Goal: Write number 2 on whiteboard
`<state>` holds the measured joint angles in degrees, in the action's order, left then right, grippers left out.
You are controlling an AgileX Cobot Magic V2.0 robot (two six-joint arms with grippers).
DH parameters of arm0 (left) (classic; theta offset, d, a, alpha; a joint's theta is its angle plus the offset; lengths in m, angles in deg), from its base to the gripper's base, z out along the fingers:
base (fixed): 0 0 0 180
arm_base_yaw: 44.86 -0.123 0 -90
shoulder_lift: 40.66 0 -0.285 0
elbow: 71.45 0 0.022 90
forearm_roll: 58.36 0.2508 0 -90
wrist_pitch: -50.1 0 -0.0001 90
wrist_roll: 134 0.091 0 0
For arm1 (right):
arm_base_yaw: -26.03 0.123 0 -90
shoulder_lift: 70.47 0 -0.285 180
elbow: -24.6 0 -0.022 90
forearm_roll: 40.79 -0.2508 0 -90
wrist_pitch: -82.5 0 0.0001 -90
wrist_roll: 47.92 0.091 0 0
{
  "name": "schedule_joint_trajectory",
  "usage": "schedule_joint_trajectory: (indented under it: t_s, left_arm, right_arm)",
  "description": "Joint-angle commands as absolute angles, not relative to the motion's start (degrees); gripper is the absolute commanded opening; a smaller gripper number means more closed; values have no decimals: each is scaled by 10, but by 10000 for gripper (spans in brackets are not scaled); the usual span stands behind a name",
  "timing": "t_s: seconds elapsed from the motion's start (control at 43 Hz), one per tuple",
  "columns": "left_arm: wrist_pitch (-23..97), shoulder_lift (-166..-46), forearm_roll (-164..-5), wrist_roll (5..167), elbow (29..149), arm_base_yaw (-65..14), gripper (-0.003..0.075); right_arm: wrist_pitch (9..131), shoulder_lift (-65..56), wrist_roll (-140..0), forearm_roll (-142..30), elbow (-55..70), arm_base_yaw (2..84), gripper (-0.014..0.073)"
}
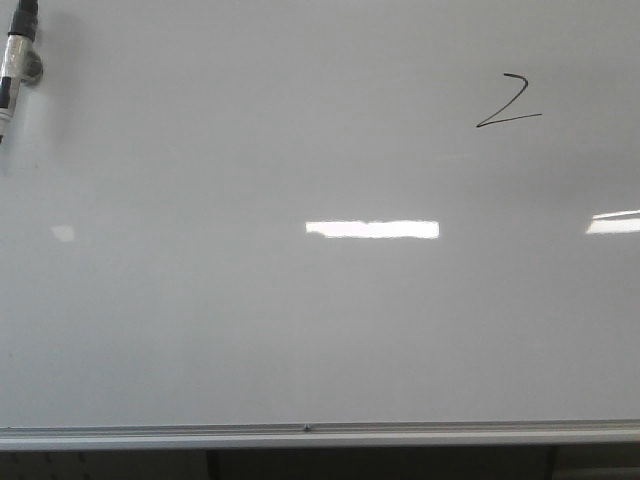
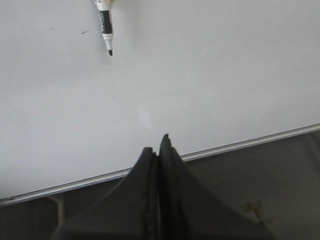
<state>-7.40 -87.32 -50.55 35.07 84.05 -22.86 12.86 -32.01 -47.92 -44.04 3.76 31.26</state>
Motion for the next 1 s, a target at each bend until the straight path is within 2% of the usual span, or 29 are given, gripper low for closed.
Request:
schedule_joint_trajectory:
  t_s: [0.0,0.489,0.698,0.978]
  left_arm:
    - [-35,-874,-505,345,854,-223,-20]
    - [-31,-864,-506,345,849,-222,-20]
    - [-24,-814,-506,346,812,-285,-20]
    - [170,-682,-570,416,649,-380,-20]
  right_arm:
    - [167,-315,-488,-434,49,310,-69]
    - [167,-315,-488,-434,49,310,-69]
    - [167,-315,-488,-434,49,310,-69]
    - [167,-315,-488,-434,49,310,-69]
